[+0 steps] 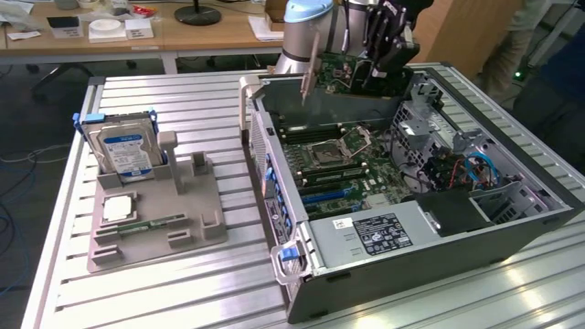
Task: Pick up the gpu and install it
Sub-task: 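Insert the gpu into the slot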
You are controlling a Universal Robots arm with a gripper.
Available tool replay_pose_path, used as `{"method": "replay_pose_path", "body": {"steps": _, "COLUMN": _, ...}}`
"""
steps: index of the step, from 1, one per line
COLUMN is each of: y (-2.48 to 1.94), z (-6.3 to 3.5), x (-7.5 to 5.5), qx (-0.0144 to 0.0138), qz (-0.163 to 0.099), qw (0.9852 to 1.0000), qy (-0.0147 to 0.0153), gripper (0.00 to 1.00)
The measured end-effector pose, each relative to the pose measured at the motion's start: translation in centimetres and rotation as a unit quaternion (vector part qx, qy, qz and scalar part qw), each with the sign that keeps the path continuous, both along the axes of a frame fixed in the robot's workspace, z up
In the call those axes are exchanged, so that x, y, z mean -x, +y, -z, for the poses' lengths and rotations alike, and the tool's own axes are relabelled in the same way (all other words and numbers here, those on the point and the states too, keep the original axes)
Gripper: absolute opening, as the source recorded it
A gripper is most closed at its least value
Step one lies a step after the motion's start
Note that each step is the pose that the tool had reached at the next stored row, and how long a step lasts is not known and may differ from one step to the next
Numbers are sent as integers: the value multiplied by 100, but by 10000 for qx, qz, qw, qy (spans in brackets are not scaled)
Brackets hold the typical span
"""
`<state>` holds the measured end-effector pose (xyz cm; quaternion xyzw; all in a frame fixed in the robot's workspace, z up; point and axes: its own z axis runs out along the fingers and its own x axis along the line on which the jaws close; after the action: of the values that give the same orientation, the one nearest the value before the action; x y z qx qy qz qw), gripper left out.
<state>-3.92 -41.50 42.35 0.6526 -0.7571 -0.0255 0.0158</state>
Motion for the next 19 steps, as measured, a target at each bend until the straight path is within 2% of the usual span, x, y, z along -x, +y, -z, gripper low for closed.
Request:
{"method": "replay_pose_path", "body": {"steps": 5, "y": 0, "z": 0, "x": 0, "qx": 11, "qz": -391, "qw": 9992, "qy": 0, "gripper": 27}}
{"method": "replay_pose_path", "body": {"steps": 10, "y": 0, "z": -1, "x": 0, "qx": 25, "qz": -766, "qw": 9971, "qy": 0, "gripper": 27}}
{"method": "replay_pose_path", "body": {"steps": 19, "y": 0, "z": 0, "x": 0, "qx": 24, "qz": -819, "qw": 9966, "qy": 0, "gripper": 27}}
